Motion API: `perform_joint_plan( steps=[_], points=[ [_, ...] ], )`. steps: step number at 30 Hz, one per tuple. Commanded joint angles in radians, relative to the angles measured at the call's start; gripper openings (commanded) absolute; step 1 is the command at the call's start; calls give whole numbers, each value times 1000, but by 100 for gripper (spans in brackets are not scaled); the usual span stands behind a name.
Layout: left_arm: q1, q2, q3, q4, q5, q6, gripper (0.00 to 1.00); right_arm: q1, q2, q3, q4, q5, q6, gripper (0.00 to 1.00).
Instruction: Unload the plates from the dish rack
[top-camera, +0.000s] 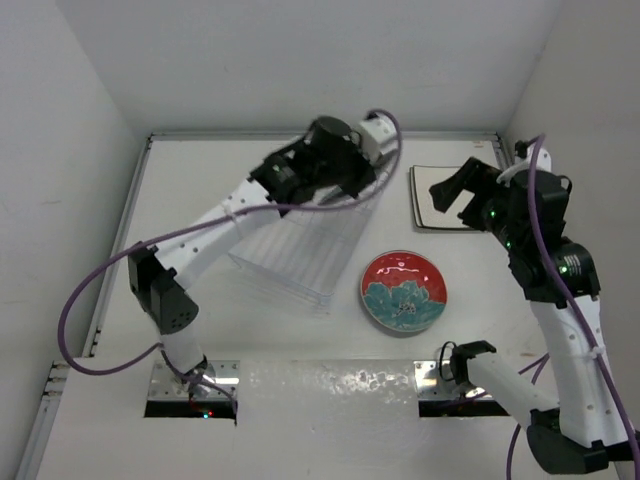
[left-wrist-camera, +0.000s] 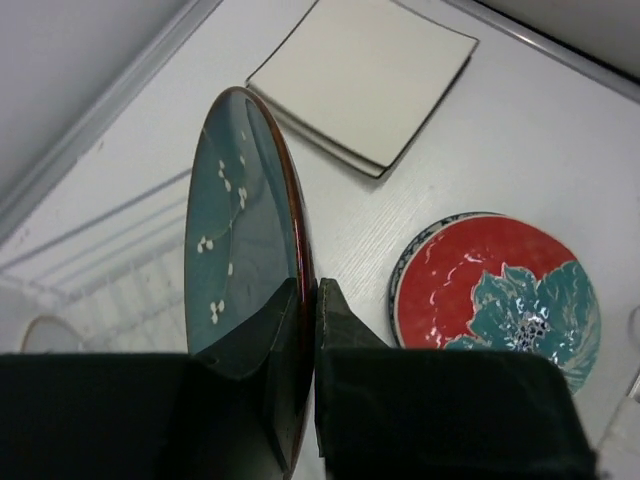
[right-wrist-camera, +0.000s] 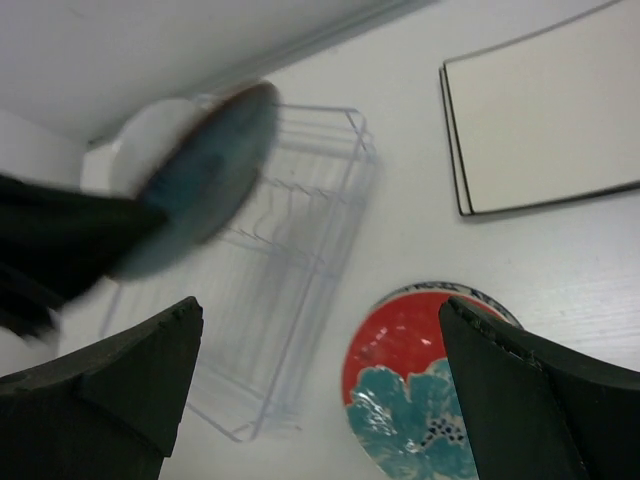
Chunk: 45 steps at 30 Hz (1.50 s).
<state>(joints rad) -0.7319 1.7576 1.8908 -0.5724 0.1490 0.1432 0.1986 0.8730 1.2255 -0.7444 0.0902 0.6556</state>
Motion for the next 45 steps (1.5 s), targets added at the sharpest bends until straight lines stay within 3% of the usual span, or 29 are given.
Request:
perform_joint_plan(
  steps=[1, 5, 10, 14, 20, 26, 32, 33, 34, 35, 36, 39, 41, 43, 44, 45],
  points=[
    [-160, -139, -73, 354, -356, 212, 0, -5, 70, 139, -25, -9, 62, 99],
    [-388, -237, -419, 672, -685, 518, 0, -8, 149, 311, -108, -30, 87, 99],
    [-536, -299, -617, 956, -865, 702, 0, -10, 176, 296, -138, -87, 64, 99],
    [-638, -328, -857, 1258, -924, 982, 0, -10, 222, 232, -136, -249, 9, 97],
    [-708, -342, -918, 1332, -940, 1036, 0, -8, 199, 72, -122, -277, -60, 94],
    [-756, -337, -973, 1396, -939, 1107, 0, -10, 173, -110, 46, -466, -28, 88],
    [-776, -326, -1001, 1398, -939, 1112, 0, -14, 135, -198, 203, -480, 51, 39],
    [-778, -323, -1000, 1386, -939, 1102, 0, -16, 133, -204, 211, -477, 65, 19],
    [-778, -323, -993, 1369, -939, 1080, 0, -19, 130, -219, 218, -469, 76, 7],
    [-776, -323, -984, 1340, -942, 1070, 0, -33, 126, -227, 221, -452, 100, 0],
    [-776, -320, -981, 1330, -945, 1064, 0, -42, 109, -237, 227, -425, 107, 0],
    [-775, -313, -955, 1231, -956, 1024, 50, -105, 71, -285, 264, -417, 130, 0],
    [-775, -314, -920, 1078, -948, 961, 74, -187, 47, -319, 287, -418, 130, 0],
    [-775, -317, -892, 972, -944, 880, 92, -260, 24, -343, 300, -443, 119, 0],
    [-773, -317, -845, 810, -921, 845, 100, -316, 21, -346, 297, -449, 98, 0],
    [-773, -316, -816, 724, -913, 805, 100, -342, 20, -347, 286, -452, 82, 0]
  ],
)
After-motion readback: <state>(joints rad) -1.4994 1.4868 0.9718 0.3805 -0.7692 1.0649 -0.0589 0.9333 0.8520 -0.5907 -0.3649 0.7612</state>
